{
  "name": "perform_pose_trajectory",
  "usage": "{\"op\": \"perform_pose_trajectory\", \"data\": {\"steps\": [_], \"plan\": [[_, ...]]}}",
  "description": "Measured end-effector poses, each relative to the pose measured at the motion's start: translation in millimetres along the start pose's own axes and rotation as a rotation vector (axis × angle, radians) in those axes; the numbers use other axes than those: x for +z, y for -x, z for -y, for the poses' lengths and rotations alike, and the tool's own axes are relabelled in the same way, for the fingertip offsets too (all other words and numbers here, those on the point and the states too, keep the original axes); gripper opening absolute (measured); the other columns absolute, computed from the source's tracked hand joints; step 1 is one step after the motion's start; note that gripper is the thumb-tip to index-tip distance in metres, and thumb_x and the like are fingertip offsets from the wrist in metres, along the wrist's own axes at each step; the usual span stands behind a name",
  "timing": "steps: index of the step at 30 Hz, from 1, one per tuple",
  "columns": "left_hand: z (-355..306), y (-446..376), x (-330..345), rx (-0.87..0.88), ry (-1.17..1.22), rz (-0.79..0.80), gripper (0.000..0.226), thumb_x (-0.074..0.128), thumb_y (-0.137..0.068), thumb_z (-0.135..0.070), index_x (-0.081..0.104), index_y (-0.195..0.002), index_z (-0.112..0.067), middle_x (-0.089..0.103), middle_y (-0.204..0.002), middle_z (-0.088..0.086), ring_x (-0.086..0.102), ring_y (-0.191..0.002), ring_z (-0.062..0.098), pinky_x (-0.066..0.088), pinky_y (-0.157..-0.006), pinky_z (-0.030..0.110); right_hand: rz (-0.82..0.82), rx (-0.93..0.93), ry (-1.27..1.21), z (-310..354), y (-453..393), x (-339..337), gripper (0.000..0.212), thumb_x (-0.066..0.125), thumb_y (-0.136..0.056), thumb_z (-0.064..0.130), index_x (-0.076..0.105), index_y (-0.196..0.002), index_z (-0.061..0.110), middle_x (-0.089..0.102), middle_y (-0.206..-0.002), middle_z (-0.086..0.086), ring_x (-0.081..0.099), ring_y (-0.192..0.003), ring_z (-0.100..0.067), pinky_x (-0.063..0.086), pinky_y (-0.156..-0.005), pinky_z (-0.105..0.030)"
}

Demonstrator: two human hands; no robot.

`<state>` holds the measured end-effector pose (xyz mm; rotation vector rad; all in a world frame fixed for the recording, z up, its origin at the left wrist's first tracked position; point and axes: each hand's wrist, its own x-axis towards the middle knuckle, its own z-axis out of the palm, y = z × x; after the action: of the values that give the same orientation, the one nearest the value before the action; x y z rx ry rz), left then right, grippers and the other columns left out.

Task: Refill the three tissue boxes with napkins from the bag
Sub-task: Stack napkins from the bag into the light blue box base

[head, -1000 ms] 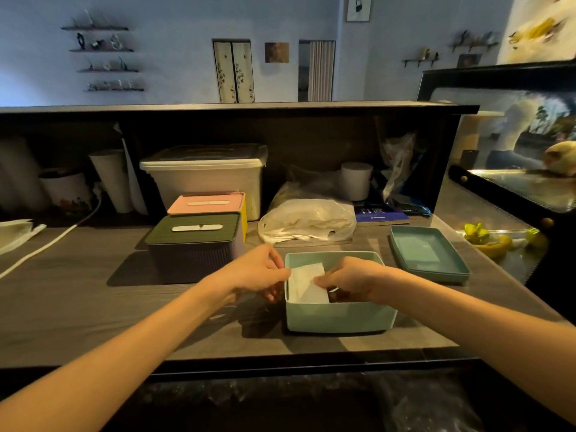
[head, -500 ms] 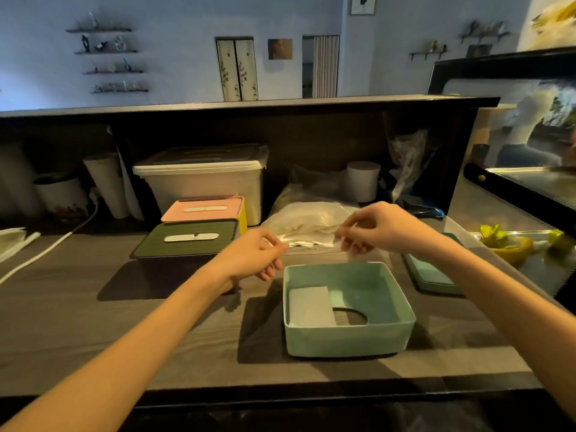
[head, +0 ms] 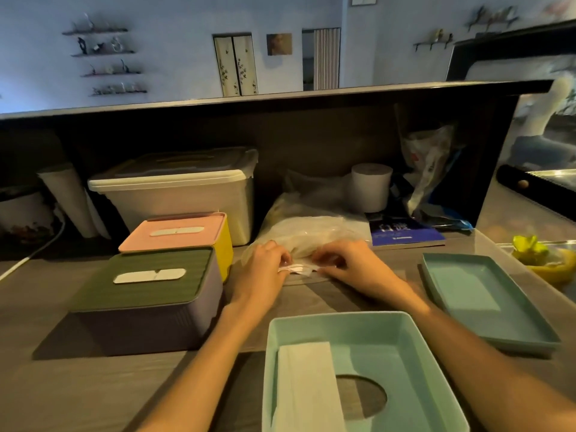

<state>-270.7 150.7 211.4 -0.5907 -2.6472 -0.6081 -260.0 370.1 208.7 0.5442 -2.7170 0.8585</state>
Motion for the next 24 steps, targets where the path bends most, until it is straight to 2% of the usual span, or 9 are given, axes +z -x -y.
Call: {"op": "perform_pose_trajectory", "data": {"steps": [3,6,9,14,18,19,21,22,24], "plan": [[0,-6,3,0.049,-0.047,0.018,0.021,0.075,-0.089,-0.026,0.067,-0.108,-0.022,0.06,-0.11,-0.007,0.051,-0.107,0.014,0.043,-0.087,0.029,-0.016,-0.017,0.023,-4,-3,9,0.038,0.082,-0.085,0.029,0.074,-0.121,0.021,0.072,-0.118,0.008,0.065,-0.105,-0.004,0.053,-0.094,-0.024],[1,-9,7,0.081,-0.111,-0.009,0.018,0.07,-0.093,-0.022,0.063,-0.11,-0.022,0.059,-0.114,-0.006,0.05,-0.108,0.015,0.036,-0.086,0.026,-0.04,-0.048,0.062,-4,-7,14,0.041,0.081,-0.086,0.035,0.073,-0.123,0.02,0.071,-0.124,0.005,0.063,-0.113,-0.008,0.047,-0.101,-0.022],[3,-9,12,0.08,-0.099,-0.034,0.016,0.065,-0.093,-0.013,0.063,-0.107,-0.02,0.059,-0.112,-0.003,0.049,-0.106,0.017,0.04,-0.086,0.03,-0.076,-0.058,0.084,-2,-7,18,0.037,0.078,-0.089,0.035,0.074,-0.122,0.019,0.07,-0.125,0.004,0.061,-0.117,-0.011,0.046,-0.104,-0.025],[4,-8,16,0.116,-0.044,-0.095,0.015,0.067,-0.087,-0.002,0.066,-0.095,-0.015,0.063,-0.1,0.002,0.054,-0.101,0.022,0.045,-0.084,0.036,-0.168,-0.081,0.081,0,-4,23,0.018,0.075,-0.091,0.023,0.078,-0.108,0.02,0.075,-0.107,0.003,0.067,-0.1,-0.013,0.052,-0.092,-0.033],[2,-7,10,0.183,-0.072,-0.175,0.014,0.07,-0.084,-0.005,0.066,-0.093,-0.016,0.063,-0.097,0.0,0.055,-0.1,0.021,0.048,-0.086,0.037,-0.245,-0.052,0.056,2,-1,20,0.014,0.071,-0.092,0.016,0.076,-0.104,0.019,0.076,-0.099,0.004,0.068,-0.093,-0.015,0.054,-0.085,-0.035],[1,-6,7,0.194,-0.068,-0.197,0.014,0.071,-0.085,-0.007,0.066,-0.094,-0.016,0.062,-0.097,-0.001,0.054,-0.1,0.02,0.048,-0.087,0.036,-0.269,-0.039,0.025,3,-1,18,0.013,0.069,-0.093,0.014,0.075,-0.104,0.017,0.076,-0.099,0.003,0.068,-0.094,-0.014,0.053,-0.084,-0.032],[0,-6,2,0.172,-0.025,-0.229,0.012,0.07,-0.087,-0.011,0.065,-0.096,-0.017,0.062,-0.099,-0.003,0.053,-0.1,0.017,0.047,-0.085,0.032,-0.327,-0.011,-0.065,7,1,15,0.01,0.065,-0.096,0.011,0.07,-0.104,0.016,0.073,-0.098,0.005,0.065,-0.092,-0.006,0.046,-0.079,-0.018],[-1,-7,-1,0.132,0.032,-0.235,0.011,0.07,-0.088,-0.013,0.065,-0.097,-0.018,0.061,-0.101,-0.004,0.053,-0.099,0.014,0.047,-0.081,0.03,-0.361,0.008,-0.114,10,2,13,0.01,0.064,-0.097,0.01,0.068,-0.103,0.016,0.071,-0.097,0.006,0.062,-0.09,0.0,0.041,-0.077,-0.01],[-2,-8,-7,0.033,0.221,-0.242,0.012,0.07,-0.088,-0.015,0.065,-0.099,-0.019,0.061,-0.102,-0.004,0.057,-0.092,0.011,0.05,-0.073,0.027,-0.408,0.055,-0.204,16,4,8,0.008,0.06,-0.1,0.012,0.063,-0.103,0.019,0.066,-0.097,0.009,0.059,-0.088,0.008,0.038,-0.074,-0.005]]}}
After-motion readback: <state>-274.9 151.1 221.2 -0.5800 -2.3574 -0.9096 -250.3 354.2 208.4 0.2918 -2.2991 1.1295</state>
